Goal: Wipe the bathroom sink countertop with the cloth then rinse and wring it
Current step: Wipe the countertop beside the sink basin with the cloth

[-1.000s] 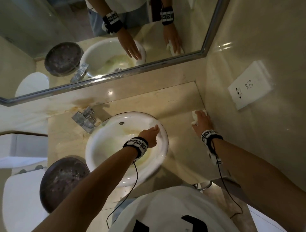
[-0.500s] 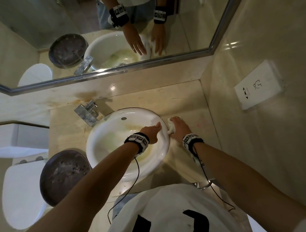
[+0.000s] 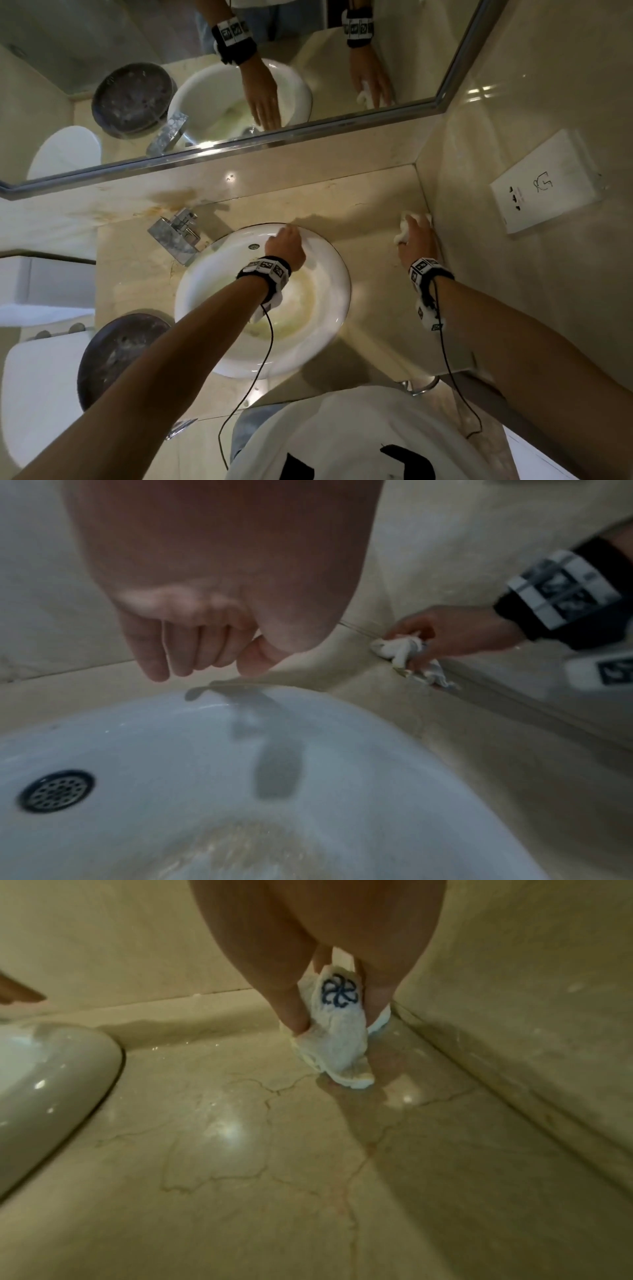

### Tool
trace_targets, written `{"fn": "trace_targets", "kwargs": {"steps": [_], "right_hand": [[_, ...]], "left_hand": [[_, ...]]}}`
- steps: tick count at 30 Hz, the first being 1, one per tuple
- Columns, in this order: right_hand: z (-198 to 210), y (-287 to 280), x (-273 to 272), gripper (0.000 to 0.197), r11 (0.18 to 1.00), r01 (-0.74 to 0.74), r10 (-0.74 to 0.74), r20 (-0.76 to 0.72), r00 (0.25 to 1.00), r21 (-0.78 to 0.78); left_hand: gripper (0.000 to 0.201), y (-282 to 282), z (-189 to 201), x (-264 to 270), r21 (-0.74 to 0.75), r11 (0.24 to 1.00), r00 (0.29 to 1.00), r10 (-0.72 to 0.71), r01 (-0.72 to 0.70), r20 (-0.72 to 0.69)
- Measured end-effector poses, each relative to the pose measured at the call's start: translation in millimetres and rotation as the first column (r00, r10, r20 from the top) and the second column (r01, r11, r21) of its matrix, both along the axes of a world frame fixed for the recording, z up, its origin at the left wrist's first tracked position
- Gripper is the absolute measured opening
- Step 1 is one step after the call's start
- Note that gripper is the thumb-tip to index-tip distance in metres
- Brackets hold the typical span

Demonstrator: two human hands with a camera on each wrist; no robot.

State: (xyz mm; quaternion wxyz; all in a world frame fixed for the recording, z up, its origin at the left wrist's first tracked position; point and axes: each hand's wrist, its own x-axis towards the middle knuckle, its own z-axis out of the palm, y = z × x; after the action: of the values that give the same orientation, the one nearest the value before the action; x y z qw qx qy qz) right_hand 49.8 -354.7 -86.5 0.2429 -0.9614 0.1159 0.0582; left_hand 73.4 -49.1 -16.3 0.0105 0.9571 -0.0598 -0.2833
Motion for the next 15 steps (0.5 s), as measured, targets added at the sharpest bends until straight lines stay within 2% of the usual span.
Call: {"fn": "trace_targets", "kwargs": {"steps": [3,6,10,12,15], "right_hand": [[-1,5,4,0.067,0.996,0.076,-0.072,-0.083,0.994,0.053],[2,11,7,0.073,0.990,0.059,-0.044,-0.109,0.993,0.131],[14,44,4,0.073,0.989,-0.073,0.098,-0.195,0.976,0.132],[15,71,2,0.075,0.979,-0.149,0.177,-0.225,0.958,0.137],[8,102,7,0.077,0.977,-0.162,0.191,-0.233,0.954,0.141]], "left_hand": [[0.062,17,0,12,0.044,0.996,0.997,0.083,-0.083,0.011],[0.057,30,1,21,0.021,0.991,0.990,0.134,-0.133,-0.044],[0.060,38,-5,24,-0.055,0.986,0.983,0.154,-0.160,-0.103],[0.061,44,-7,27,-0.060,0.991,0.987,0.115,-0.122,-0.113],[0.066,58,-5,35,-0.066,0.994,0.986,0.078,-0.088,-0.144]]}}
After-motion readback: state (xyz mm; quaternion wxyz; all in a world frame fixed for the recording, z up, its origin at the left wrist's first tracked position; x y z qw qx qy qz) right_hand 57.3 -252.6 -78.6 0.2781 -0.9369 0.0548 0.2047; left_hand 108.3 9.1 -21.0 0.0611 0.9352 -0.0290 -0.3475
